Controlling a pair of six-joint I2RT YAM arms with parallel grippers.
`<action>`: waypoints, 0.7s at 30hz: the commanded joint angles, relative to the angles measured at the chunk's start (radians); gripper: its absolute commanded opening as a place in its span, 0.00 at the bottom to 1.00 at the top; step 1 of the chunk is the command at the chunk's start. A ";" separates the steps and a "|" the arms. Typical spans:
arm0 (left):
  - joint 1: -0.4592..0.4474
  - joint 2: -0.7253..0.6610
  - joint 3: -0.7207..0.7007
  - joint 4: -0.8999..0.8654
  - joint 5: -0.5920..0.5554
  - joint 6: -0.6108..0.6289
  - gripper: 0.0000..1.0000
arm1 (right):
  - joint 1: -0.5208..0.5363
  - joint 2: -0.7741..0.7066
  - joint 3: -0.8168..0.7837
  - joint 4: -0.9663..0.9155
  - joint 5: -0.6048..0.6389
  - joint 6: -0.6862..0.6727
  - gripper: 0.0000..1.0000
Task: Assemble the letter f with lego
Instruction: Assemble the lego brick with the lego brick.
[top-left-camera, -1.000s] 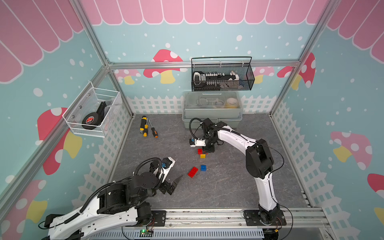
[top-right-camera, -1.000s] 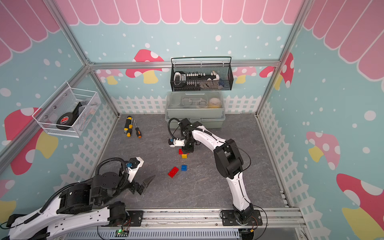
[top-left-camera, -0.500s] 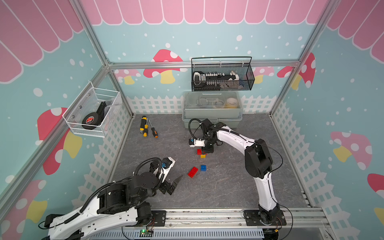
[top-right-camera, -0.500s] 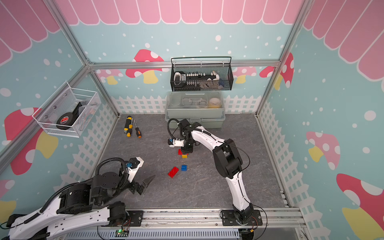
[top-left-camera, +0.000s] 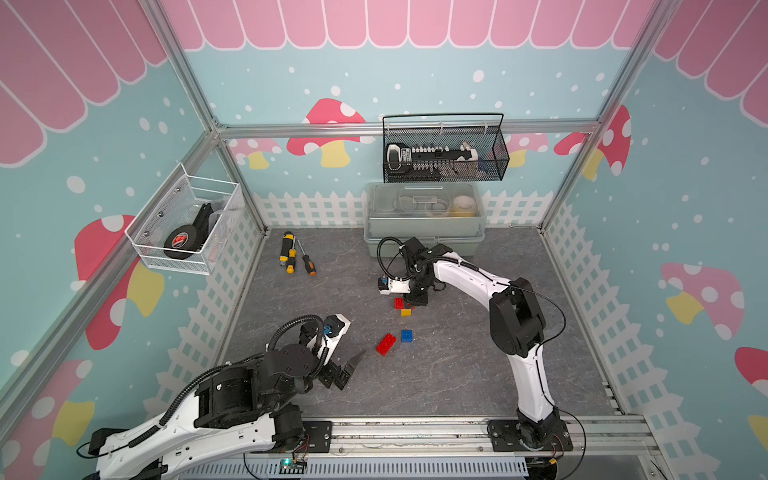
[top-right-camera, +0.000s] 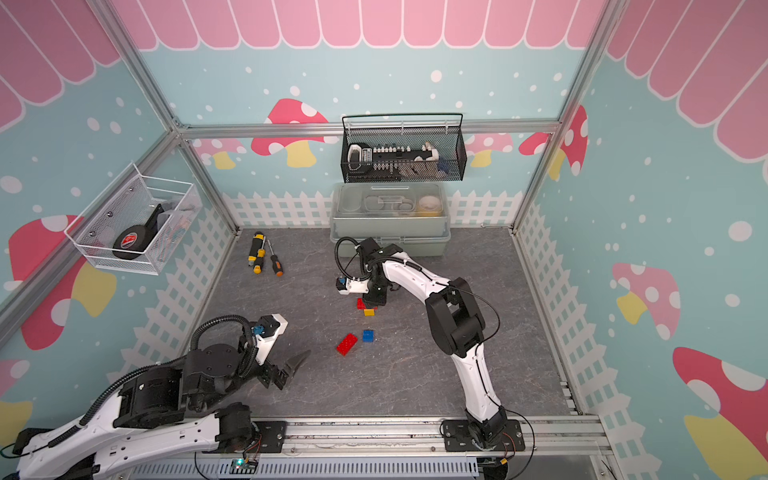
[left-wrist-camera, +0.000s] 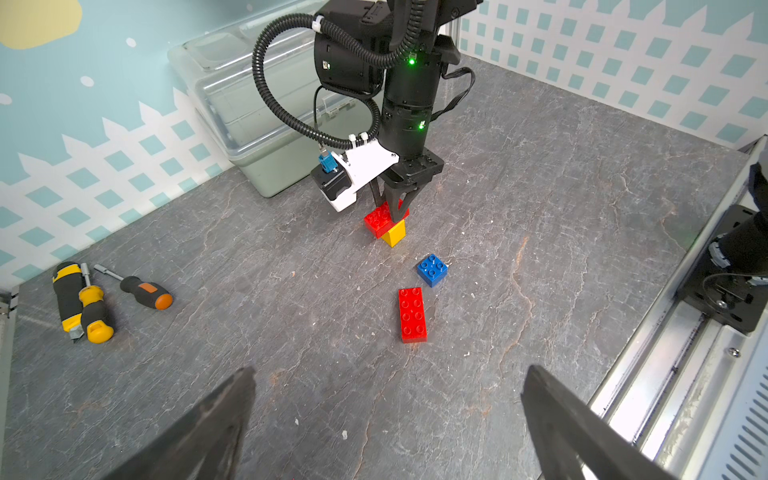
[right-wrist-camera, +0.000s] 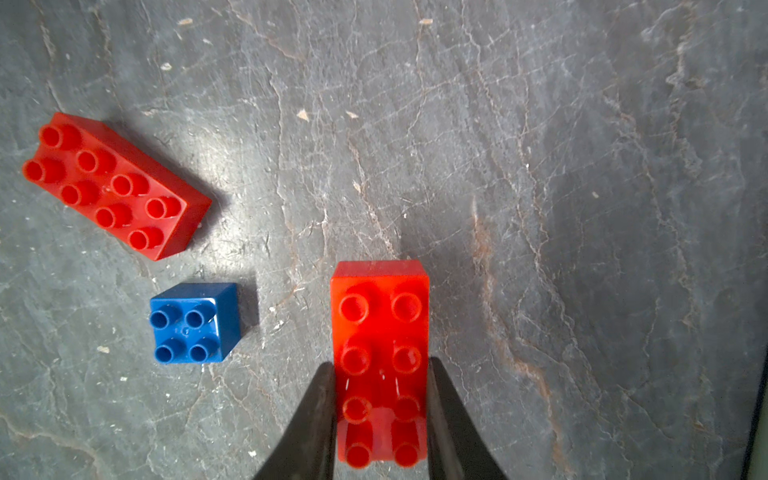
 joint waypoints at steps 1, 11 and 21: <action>-0.005 -0.007 0.019 -0.020 -0.004 0.019 0.99 | 0.003 0.020 0.010 -0.045 0.012 -0.031 0.23; -0.004 -0.008 0.019 -0.020 -0.003 0.019 0.99 | -0.009 0.022 0.003 -0.053 0.004 -0.046 0.23; -0.004 -0.004 0.020 -0.021 -0.004 0.018 0.99 | -0.026 0.010 -0.013 -0.053 -0.006 -0.064 0.23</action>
